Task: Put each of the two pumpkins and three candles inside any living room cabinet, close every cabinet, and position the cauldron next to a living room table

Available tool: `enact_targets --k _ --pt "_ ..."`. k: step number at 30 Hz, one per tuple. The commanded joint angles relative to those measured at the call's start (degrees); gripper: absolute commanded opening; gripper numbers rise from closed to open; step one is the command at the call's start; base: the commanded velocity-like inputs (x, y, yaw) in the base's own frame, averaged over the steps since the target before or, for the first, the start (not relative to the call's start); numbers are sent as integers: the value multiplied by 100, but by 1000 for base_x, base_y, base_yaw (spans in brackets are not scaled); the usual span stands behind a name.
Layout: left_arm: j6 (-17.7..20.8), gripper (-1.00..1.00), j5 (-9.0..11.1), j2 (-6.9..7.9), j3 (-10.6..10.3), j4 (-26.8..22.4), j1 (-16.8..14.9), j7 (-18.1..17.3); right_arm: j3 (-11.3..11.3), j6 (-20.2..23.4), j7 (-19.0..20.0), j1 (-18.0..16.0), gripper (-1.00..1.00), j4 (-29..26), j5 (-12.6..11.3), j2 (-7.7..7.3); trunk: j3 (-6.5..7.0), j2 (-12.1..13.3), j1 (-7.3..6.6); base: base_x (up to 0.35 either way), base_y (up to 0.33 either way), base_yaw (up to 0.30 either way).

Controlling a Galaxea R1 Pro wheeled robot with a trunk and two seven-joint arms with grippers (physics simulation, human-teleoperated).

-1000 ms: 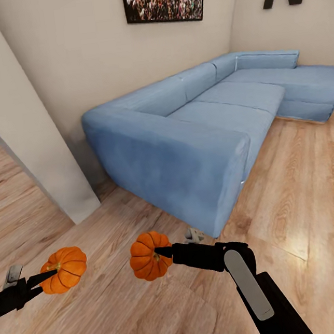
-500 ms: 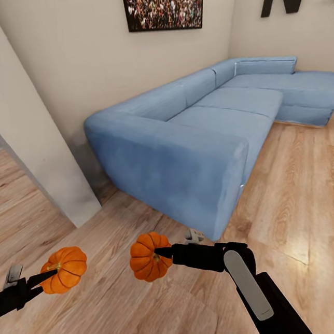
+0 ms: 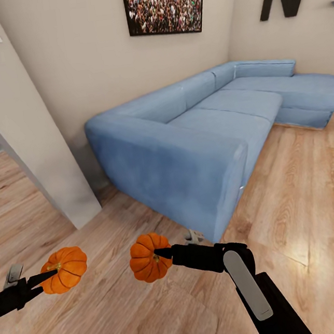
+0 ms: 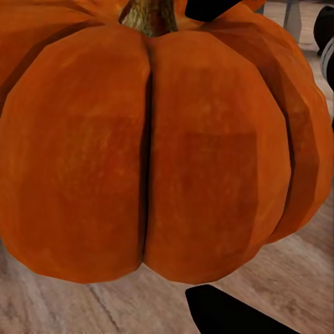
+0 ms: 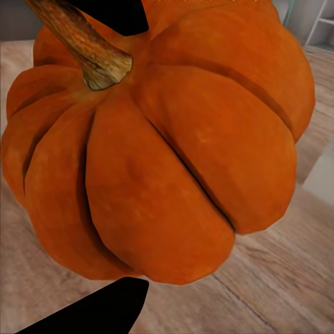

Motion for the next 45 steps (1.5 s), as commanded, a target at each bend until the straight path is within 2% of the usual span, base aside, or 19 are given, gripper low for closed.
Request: enact_targets --k 1,15,36,45 --pt "36 -100 20 -2 -1 0 -3 3 -6 23 -8 -3 -100 -4 -20 0 -14 -2 -1 0 0 0" --pt "36 -100 14 -16 -5 0 -3 11 -21 23 -8 -3 -100 0 -19 -3 142 23 -38 0 0 0" --pt "36 -100 10 -17 -5 0 -3 20 -22 16 1 -3 -100 -2 -19 -3 323 865 -500 0 0 0" --pt "38 -100 22 -11 7 0 -3 8 -21 16 1 -3 -100 -3 -19 -3 472 1226 -697 0 0 0"
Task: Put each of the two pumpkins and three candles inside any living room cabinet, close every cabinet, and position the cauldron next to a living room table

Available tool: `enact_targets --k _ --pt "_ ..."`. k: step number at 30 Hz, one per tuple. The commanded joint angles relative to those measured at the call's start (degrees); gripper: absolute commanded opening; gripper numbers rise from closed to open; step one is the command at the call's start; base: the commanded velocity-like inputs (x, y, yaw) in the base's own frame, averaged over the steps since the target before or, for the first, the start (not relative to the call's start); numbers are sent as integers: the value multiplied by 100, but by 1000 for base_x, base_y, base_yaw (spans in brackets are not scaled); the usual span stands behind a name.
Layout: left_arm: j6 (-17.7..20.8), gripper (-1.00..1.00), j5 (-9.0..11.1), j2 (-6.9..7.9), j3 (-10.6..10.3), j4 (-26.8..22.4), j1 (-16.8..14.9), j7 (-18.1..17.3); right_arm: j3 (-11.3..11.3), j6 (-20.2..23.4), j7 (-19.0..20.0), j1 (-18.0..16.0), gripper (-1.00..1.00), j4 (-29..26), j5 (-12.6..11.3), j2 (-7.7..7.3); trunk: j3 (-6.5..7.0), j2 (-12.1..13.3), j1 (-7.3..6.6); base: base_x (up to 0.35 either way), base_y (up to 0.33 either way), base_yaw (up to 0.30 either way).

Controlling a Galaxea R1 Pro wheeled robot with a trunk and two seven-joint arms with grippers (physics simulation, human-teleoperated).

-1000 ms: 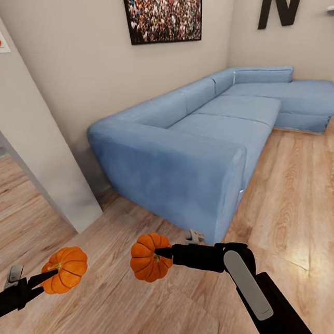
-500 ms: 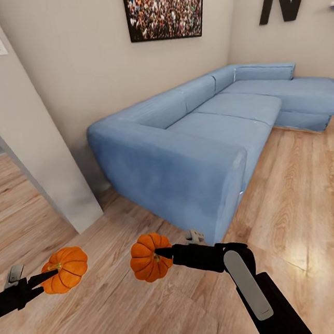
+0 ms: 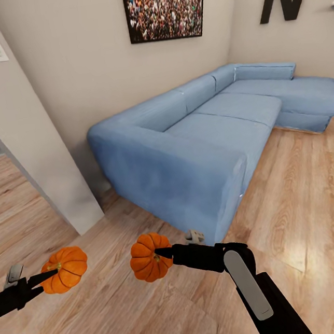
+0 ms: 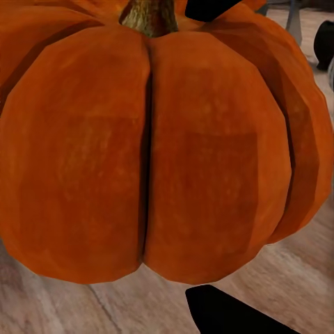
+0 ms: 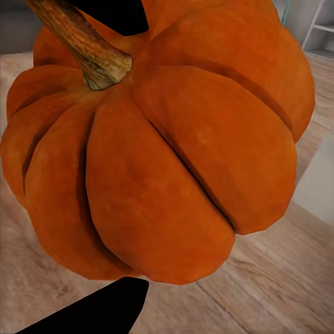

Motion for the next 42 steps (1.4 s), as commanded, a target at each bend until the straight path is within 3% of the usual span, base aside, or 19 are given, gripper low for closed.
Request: enact_targets --k 1,12,28,35,42 --pt "29 -100 4 2 3 1 -2 1 -2 22 -7 -3 -100 -4 -9 2 14 40 -23 0 0 0" --pt "27 -100 16 4 6 1 -2 -3 15 -64 -7 -3 -100 -4 -14 2 231 481 -265 -160 0 0" --pt "27 -100 7 3 0 1 -2 3 24 -136 -1 -3 -100 -4 -18 2 652 1123 -616 -9 0 -6" --pt "21 -100 1 4 -3 1 -2 2 24 -139 2 -3 -100 -4 -18 2 839 1403 -770 -22 0 -128" --pt "10 -100 -2 4 -3 1 -2 -5 24 -139 2 -3 -100 -4 -16 2 1021 1684 -924 -292 -2 -187"
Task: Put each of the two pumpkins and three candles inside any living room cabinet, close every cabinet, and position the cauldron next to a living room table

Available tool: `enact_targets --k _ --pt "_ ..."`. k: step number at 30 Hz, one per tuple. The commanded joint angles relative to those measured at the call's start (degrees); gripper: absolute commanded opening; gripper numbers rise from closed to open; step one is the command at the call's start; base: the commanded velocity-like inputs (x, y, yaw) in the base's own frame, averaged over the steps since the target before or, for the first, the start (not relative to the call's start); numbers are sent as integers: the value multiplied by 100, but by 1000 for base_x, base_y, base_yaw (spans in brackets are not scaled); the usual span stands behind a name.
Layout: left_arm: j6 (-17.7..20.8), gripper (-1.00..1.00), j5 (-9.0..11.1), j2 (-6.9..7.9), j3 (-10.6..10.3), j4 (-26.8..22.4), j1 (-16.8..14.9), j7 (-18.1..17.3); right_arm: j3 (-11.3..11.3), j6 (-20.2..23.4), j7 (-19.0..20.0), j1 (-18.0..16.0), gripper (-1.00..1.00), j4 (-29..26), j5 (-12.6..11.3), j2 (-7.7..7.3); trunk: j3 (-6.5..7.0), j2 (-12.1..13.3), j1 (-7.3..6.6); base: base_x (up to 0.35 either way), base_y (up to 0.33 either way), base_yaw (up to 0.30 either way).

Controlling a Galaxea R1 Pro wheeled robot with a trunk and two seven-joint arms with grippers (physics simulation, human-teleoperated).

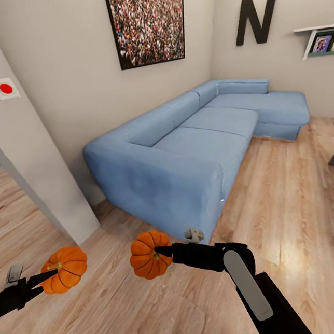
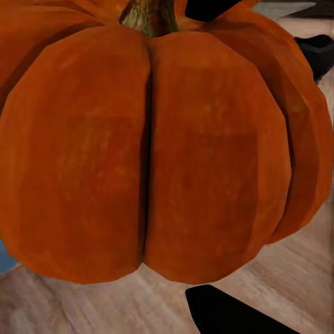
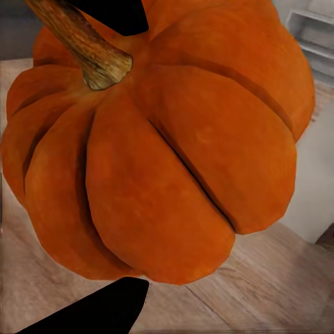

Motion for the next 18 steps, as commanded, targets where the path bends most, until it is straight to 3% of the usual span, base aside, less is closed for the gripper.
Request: enact_targets --k 1,6,18 --pt "33 -100 13 2 2 -1 0 3 -1 22 -6 -4 -100 -2 -22 2 22 39 -27 -321 -39 -193" --pt "33 -100 37 2 5 -1 0 -10 -1 23 -6 -4 -100 -2 -24 2 97 120 -71 -194 -59 -195" --pt "33 -100 57 2 36 -1 0 -12 -1 15 -6 -4 -100 -2 -20 2 185 120 -71 -9 -3 -202"
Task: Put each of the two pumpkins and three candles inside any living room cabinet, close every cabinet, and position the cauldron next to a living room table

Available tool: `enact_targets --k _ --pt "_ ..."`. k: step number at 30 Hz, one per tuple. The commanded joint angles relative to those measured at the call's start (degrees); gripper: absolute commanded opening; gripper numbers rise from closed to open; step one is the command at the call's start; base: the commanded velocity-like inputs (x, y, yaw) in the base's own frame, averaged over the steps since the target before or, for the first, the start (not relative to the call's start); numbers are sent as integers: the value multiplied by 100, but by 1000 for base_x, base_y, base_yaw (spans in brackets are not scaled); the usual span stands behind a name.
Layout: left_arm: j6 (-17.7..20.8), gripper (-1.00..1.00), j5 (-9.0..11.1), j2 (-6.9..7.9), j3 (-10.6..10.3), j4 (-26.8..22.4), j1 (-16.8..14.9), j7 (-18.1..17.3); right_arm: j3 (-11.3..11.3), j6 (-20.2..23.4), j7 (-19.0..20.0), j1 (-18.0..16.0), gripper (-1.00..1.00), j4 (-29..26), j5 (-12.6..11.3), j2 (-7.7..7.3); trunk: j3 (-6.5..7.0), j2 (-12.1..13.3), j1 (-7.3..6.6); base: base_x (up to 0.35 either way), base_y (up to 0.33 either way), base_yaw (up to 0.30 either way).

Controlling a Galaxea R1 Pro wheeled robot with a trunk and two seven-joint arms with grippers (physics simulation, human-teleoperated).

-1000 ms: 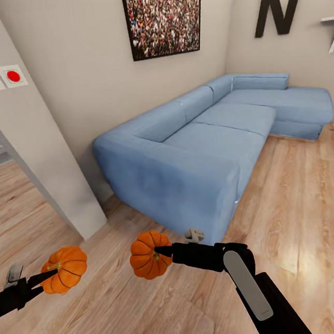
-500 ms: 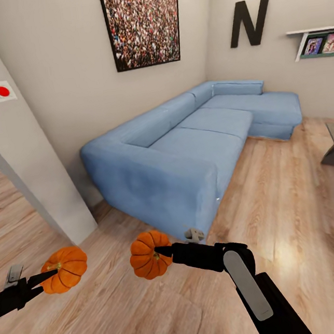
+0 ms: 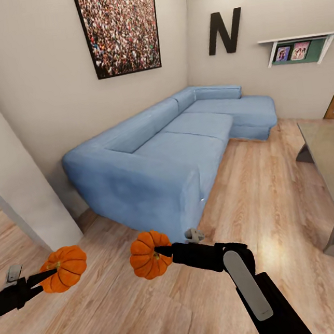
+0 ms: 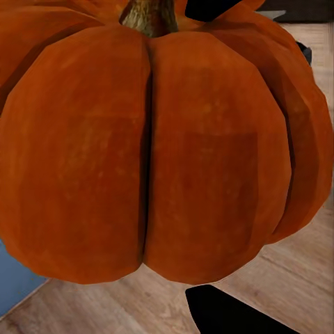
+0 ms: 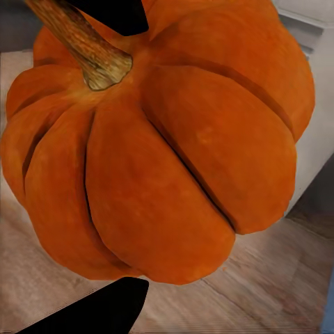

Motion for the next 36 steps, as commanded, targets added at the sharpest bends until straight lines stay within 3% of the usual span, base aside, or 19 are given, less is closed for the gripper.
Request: enact_targets --k 1,5,15,36 --pt "33 -100 14 2 1 -1 -1 3 -2 22 -7 -4 -100 -2 -13 2 3 -2 -1 0 0 -205" --pt "33 -100 8 3 -2 -1 -1 3 -2 22 -7 -4 -100 -2 -12 2 31 -2 -1 0 0 -207" --pt "25 -100 14 4 3 -1 -1 3 -2 22 -7 -4 -100 -2 -14 2 279 399 -220 -64 0 -214" --pt "1 -100 16 22 -4 35 -1 3 -19 22 -7 -4 -100 -1 -13 2 316 399 -220 -104 -32 -160"
